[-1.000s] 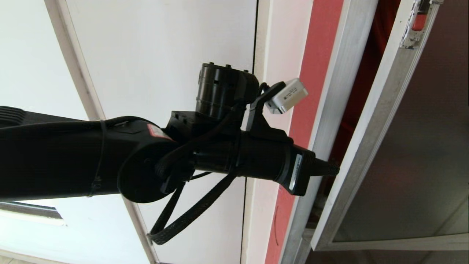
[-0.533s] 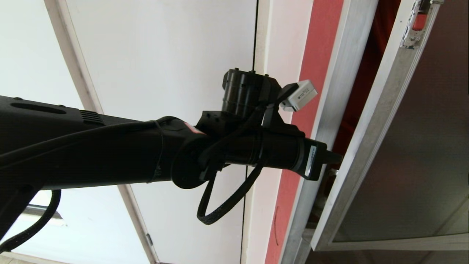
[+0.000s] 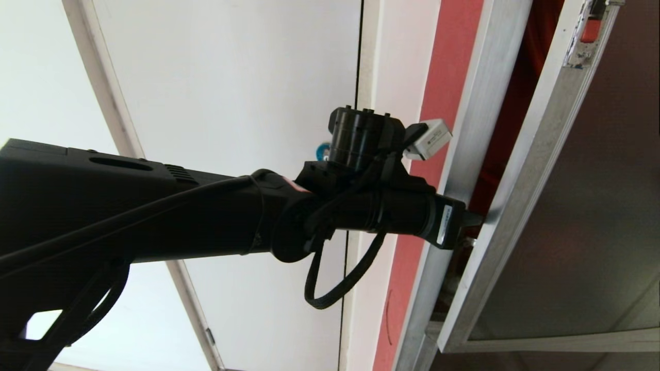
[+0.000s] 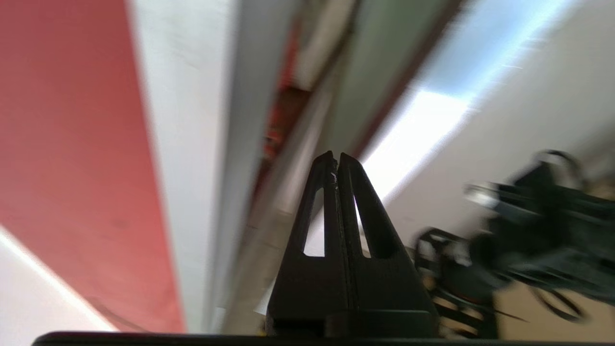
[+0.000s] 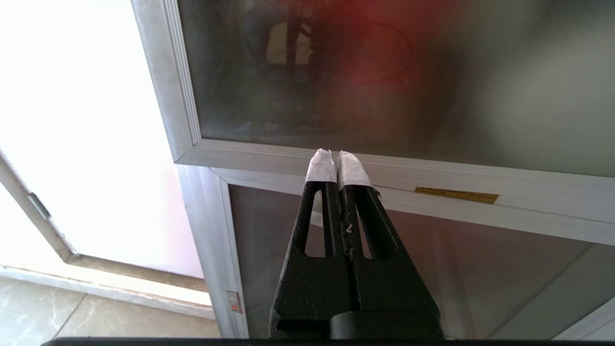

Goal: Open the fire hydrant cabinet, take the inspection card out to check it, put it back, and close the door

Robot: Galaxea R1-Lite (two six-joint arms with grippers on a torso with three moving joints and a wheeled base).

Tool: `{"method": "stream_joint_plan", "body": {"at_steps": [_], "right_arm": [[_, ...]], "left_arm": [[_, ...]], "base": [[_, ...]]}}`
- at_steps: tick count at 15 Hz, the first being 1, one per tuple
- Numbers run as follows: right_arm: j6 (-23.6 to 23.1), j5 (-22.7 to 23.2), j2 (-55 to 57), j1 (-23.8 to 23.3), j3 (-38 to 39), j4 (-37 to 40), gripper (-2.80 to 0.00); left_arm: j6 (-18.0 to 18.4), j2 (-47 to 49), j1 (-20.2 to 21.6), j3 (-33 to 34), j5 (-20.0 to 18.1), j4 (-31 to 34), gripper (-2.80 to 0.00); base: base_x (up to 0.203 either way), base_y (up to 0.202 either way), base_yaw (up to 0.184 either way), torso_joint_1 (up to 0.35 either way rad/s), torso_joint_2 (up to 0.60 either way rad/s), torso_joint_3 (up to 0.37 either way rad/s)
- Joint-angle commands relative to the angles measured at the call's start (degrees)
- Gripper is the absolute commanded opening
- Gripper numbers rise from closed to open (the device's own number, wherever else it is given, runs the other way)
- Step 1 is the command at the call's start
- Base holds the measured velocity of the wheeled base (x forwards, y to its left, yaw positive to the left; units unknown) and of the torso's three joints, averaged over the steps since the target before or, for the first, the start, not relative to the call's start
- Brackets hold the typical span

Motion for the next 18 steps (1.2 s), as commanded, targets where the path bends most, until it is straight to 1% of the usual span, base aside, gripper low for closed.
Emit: {"method": "stream_joint_plan", "body": {"at_steps": [1,5,7,8,10,18], "right_arm": [[0.0,0.0,0.0,0.0,0.0,0.0,-2.80],[0.0,0.0,0.0,0.0,0.0,0.0,-2.80],[0.0,0.0,0.0,0.0,0.0,0.0,-2.80],[0.0,0.0,0.0,0.0,0.0,0.0,-2.80],[0.0,0.0,0.0,0.0,0.0,0.0,-2.80],[0.0,0.0,0.0,0.0,0.0,0.0,-2.80]], "left_arm": [[0.7,1.2,-0.3,-0.7,1.4,-0.1,-2.80],[1.3,1.2,-1.7,-0.7,2.1,-0.1,-2.80],[1.3,1.0,-2.9,-0.3,4.0,-0.2,-2.80],[1.3,1.0,-3.5,-0.3,4.4,-1.0,-2.80],[1.2,0.7,-4.4,0.4,4.7,-2.8,-2.80],[1.3,-1.7,-7.9,4.8,4.7,-2.9,-2.80]], "base": [[0.000,0.000,0.000,0.000,0.00,0.000],[0.000,0.000,0.000,0.000,0.00,0.000],[0.000,0.000,0.000,0.000,0.00,0.000],[0.000,0.000,0.000,0.000,0.00,0.000],[0.000,0.000,0.000,0.000,0.00,0.000],[0.000,0.000,0.000,0.000,0.00,0.000]]}}
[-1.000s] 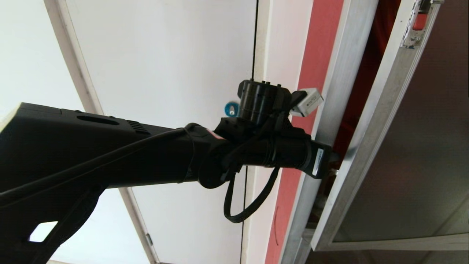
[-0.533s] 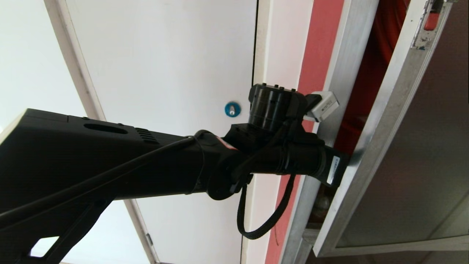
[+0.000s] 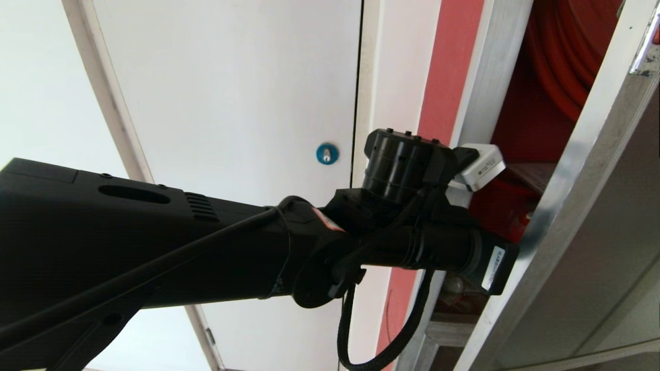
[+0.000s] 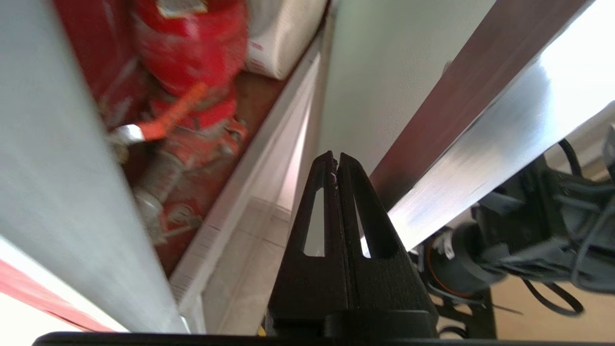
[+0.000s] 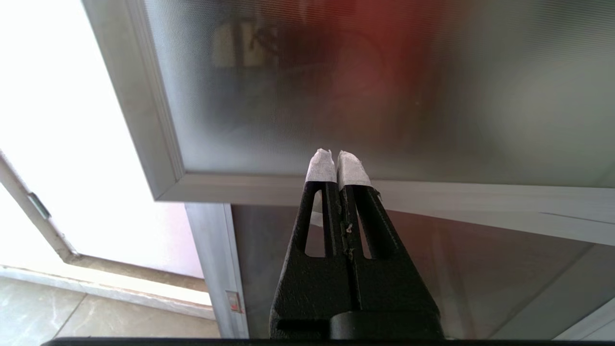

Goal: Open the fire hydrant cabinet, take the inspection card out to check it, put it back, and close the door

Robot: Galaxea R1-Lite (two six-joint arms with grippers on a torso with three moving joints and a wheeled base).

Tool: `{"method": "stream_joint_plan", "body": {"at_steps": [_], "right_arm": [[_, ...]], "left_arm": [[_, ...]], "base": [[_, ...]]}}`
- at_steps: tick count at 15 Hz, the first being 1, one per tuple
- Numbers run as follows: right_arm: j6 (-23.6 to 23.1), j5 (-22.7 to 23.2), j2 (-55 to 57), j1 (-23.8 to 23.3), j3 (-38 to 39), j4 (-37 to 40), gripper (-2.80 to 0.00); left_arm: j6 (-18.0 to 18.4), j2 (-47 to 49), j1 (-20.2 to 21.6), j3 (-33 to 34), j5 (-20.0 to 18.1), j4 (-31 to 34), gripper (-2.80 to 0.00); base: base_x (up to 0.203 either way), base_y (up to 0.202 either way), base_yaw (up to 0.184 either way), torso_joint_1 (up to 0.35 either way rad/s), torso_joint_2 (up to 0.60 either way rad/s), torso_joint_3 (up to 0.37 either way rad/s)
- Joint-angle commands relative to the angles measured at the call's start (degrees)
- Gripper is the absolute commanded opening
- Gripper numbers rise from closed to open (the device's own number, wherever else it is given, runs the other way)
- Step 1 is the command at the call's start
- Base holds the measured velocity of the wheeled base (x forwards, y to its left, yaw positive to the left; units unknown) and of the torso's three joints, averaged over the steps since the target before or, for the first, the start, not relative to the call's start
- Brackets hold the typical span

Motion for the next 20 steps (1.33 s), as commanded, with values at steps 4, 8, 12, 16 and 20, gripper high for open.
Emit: {"method": "stream_joint_plan", "body": {"at_steps": [4,8,12,16,20], "right_arm": [[0.0,0.0,0.0,0.0,0.0,0.0,-2.80],[0.0,0.0,0.0,0.0,0.0,0.0,-2.80],[0.0,0.0,0.0,0.0,0.0,0.0,-2.80],[0.0,0.0,0.0,0.0,0.0,0.0,-2.80],[0.0,0.0,0.0,0.0,0.0,0.0,-2.80]], "left_arm": [[0.0,-2.3,-2.4,3.0,-0.1,-0.2,-2.80],[-0.1,-2.8,-3.9,3.5,-0.1,-0.2,-2.80],[-0.1,-3.7,-5.1,5.0,-0.2,-0.2,-2.80],[0.0,-4.0,-6.3,6.4,-0.1,-0.2,-2.80],[-0.1,-4.4,-7.9,6.6,-0.1,-0.1,-2.80]], "base": [[0.000,0.000,0.000,0.000,0.00,0.000],[0.000,0.000,0.000,0.000,0.00,0.000],[0.000,0.000,0.000,0.000,0.00,0.000],[0.000,0.000,0.000,0.000,0.00,0.000],[0.000,0.000,0.000,0.000,0.00,0.000]]}}
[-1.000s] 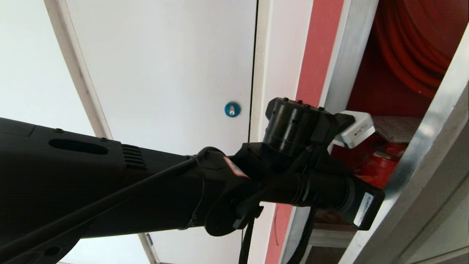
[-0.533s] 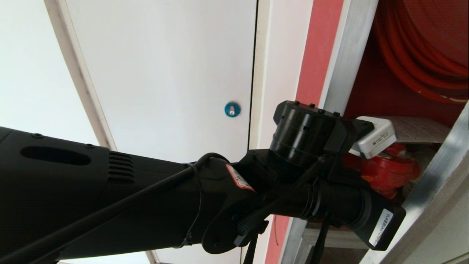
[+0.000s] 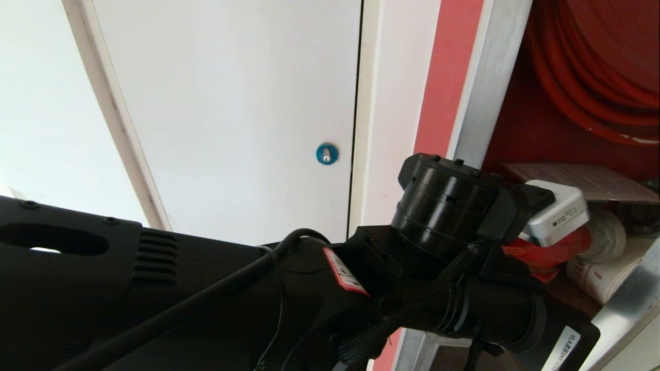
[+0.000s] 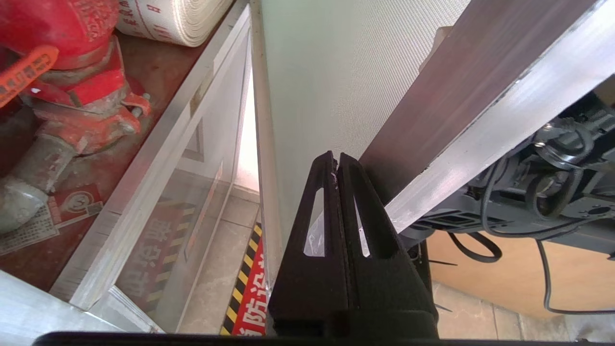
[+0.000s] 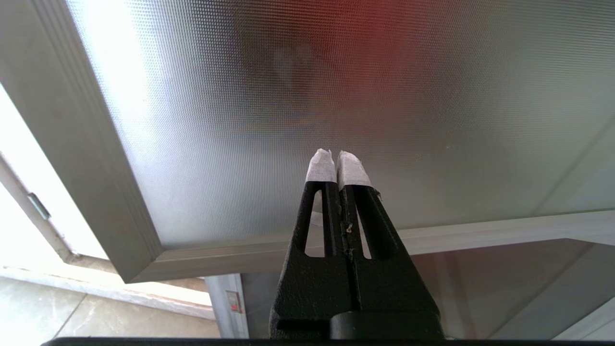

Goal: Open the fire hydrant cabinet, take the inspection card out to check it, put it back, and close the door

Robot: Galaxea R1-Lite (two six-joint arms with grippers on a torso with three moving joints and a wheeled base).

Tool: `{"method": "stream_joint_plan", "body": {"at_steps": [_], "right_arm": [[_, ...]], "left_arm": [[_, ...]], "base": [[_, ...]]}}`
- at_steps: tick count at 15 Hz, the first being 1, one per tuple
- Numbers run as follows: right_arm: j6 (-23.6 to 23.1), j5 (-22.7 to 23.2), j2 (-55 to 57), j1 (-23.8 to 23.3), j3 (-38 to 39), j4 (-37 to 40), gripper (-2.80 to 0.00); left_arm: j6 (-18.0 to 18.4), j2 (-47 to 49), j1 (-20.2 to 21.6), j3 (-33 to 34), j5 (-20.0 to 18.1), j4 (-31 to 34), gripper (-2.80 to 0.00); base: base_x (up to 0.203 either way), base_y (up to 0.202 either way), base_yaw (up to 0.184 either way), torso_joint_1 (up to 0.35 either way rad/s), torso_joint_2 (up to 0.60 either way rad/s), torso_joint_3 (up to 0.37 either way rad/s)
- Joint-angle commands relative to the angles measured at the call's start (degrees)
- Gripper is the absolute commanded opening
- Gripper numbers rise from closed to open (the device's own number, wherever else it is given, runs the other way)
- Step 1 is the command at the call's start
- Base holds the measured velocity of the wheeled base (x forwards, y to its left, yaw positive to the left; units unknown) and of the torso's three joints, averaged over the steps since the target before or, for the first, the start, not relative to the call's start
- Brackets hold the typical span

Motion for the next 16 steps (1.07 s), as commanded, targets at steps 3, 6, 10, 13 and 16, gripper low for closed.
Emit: {"method": "stream_joint_plan", "body": {"at_steps": [3,6,10,13,16], "right_arm": [[0.0,0.0,0.0,0.0,0.0,0.0,-2.80],[0.0,0.0,0.0,0.0,0.0,0.0,-2.80],[0.0,0.0,0.0,0.0,0.0,0.0,-2.80],[0.0,0.0,0.0,0.0,0.0,0.0,-2.80],[0.0,0.0,0.0,0.0,0.0,0.0,-2.80]], "left_arm": [[-0.1,-1.0,-1.1,0.4,-0.1,-0.1,-2.80],[-0.2,-1.9,-2.0,1.3,-0.1,-0.1,-2.80],[-0.2,-3.0,-3.2,2.1,-0.2,-0.1,-2.80],[-0.2,-3.5,-4.4,2.3,-0.1,-0.1,-2.80],[-0.2,-3.5,-5.3,2.6,-0.1,-0.1,-2.80]], "base": [[0.000,0.000,0.000,0.000,0.00,0.000],[0.000,0.000,0.000,0.000,0.00,0.000],[0.000,0.000,0.000,0.000,0.00,0.000],[0.000,0.000,0.000,0.000,0.00,0.000],[0.000,0.000,0.000,0.000,0.00,0.000]]}}
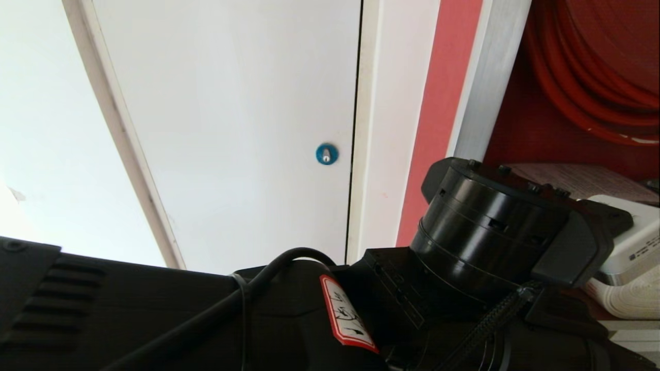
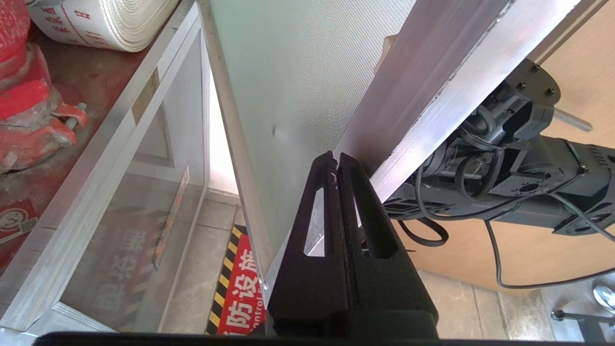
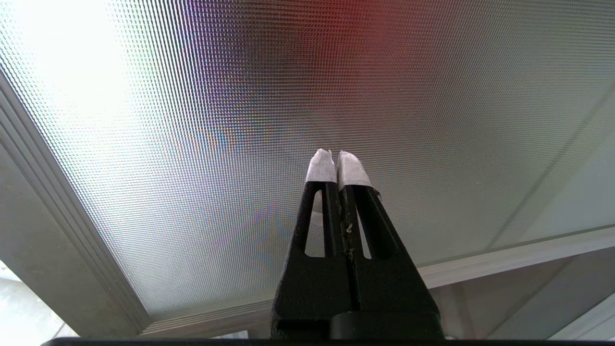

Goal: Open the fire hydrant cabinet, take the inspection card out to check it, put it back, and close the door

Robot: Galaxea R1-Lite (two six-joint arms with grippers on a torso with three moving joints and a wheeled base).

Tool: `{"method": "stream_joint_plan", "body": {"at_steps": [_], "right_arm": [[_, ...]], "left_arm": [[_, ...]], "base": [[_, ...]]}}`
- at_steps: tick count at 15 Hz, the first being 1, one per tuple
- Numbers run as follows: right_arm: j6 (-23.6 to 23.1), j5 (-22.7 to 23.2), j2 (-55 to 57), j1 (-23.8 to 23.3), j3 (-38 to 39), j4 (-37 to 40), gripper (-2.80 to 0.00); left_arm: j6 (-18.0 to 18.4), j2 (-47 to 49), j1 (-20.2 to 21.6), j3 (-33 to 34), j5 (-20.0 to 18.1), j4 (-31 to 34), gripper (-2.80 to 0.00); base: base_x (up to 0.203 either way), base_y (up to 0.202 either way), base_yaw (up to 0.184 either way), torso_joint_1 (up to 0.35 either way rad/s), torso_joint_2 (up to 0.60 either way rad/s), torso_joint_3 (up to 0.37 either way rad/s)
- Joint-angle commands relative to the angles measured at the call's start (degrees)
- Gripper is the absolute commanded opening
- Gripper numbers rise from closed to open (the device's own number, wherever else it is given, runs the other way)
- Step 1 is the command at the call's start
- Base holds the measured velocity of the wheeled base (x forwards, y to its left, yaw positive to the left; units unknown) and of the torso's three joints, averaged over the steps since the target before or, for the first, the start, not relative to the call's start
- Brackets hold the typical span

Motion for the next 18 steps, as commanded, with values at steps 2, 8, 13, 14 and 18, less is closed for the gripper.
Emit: {"method": "stream_joint_plan", "body": {"at_steps": [2,8,13,14,18], "right_arm": [[0.0,0.0,0.0,0.0,-0.1,0.0,-2.80],[0.0,0.0,0.0,0.0,0.0,0.0,-2.80],[0.0,0.0,0.0,0.0,0.0,0.0,-2.80],[0.0,0.0,0.0,0.0,0.0,0.0,-2.80],[0.0,0.0,0.0,0.0,0.0,0.0,-2.80]], "left_arm": [[-0.1,-0.1,-0.4,0.3,-0.2,-0.1,-2.80],[-0.1,0.2,2.3,0.7,1.8,-0.1,-2.80],[0.0,-0.7,10.5,4.3,1.7,-0.1,-2.80],[0.0,-0.8,12.0,5.4,1.8,-0.2,-2.80],[0.1,-6.2,19.3,14.4,1.9,-1.0,-2.80]], "base": [[0.000,0.000,0.000,0.000,0.00,0.000],[0.000,0.000,0.000,0.000,0.00,0.000],[0.000,0.000,0.000,0.000,0.00,0.000],[0.000,0.000,0.000,0.000,0.00,0.000],[0.000,0.000,0.000,0.000,0.00,0.000]]}}
